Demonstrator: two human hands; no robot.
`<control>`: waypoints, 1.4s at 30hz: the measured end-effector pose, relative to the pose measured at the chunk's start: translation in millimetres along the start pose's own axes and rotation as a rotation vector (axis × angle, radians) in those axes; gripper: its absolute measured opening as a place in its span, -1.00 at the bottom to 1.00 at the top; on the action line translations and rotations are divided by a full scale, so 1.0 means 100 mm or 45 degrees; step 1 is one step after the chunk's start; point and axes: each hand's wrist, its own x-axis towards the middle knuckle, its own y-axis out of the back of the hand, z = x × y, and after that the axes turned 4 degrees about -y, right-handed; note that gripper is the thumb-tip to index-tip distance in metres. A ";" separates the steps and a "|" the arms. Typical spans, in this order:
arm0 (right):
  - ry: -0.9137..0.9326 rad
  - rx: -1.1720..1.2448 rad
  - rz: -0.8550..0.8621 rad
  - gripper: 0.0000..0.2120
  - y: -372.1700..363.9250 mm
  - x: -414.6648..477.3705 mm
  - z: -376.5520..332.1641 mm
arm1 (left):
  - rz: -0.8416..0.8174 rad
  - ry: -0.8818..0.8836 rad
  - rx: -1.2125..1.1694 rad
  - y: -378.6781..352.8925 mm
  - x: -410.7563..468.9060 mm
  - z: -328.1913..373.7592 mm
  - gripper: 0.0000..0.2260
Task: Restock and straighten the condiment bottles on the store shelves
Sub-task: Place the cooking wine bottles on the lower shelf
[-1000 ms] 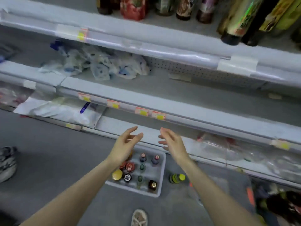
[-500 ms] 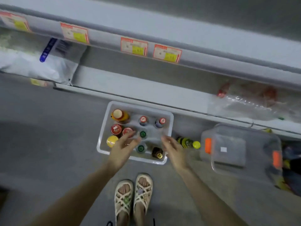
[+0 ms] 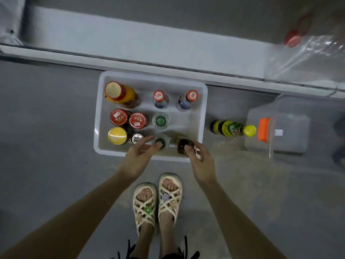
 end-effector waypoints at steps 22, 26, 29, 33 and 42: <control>0.166 0.120 0.100 -0.79 -0.23 0.17 0.40 | -0.034 -0.111 0.048 -0.05 0.15 -0.33 -0.78; 0.168 0.180 0.086 -0.83 -0.06 -0.01 0.21 | -0.057 -0.130 0.074 -0.05 -0.03 -0.24 -0.78; 0.210 0.214 0.083 -0.86 0.10 -0.21 -0.05 | -0.070 -0.168 0.096 -0.08 -0.23 -0.04 -0.79; 0.256 0.235 0.127 -0.89 0.43 -0.48 -0.54 | -0.072 -0.249 0.078 -0.13 -0.57 0.39 -0.74; 0.654 -0.019 0.304 -0.56 1.55 -1.77 -2.57 | -0.186 -0.660 0.062 -0.03 -1.91 2.20 -0.68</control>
